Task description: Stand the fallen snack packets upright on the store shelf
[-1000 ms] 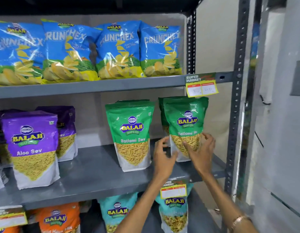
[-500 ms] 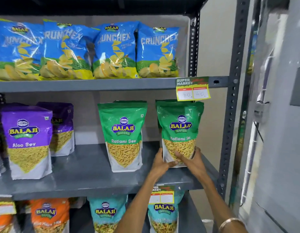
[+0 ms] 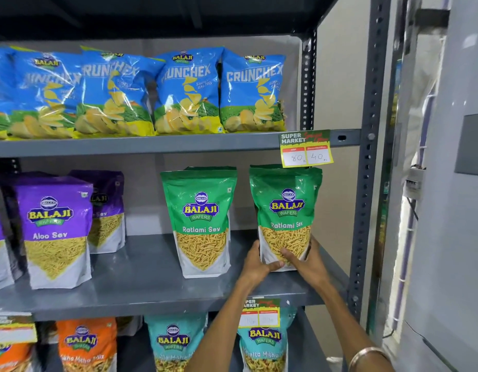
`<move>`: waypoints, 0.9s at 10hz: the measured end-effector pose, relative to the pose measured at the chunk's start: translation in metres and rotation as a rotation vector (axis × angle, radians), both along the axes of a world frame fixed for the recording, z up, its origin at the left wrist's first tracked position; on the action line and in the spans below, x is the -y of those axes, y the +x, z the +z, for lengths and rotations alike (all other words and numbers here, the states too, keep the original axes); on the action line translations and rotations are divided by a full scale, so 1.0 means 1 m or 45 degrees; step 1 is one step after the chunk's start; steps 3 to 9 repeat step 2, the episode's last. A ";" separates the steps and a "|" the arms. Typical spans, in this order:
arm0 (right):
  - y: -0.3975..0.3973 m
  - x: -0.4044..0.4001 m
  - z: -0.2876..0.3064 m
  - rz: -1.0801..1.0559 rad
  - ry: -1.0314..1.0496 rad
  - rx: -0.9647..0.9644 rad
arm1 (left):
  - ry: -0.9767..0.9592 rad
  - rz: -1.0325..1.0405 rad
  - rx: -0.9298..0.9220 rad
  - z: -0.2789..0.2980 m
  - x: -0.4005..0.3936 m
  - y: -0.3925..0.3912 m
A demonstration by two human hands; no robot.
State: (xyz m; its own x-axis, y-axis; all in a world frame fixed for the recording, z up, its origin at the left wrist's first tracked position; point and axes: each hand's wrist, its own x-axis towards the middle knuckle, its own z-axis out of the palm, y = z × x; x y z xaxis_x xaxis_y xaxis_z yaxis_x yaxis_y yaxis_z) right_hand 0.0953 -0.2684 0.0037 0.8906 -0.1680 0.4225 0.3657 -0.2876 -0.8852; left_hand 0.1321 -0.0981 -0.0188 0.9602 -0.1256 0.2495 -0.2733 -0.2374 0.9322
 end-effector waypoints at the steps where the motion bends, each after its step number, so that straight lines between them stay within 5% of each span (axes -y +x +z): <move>1: -0.011 -0.006 -0.004 -0.089 0.020 0.012 | 0.072 0.021 0.042 0.013 -0.003 -0.023; 2: -0.039 -0.026 -0.017 -0.336 -0.207 0.216 | 0.300 0.239 0.408 0.013 -0.018 -0.061; 9: -0.039 -0.026 -0.017 -0.336 -0.207 0.216 | 0.300 0.239 0.408 0.013 -0.018 -0.061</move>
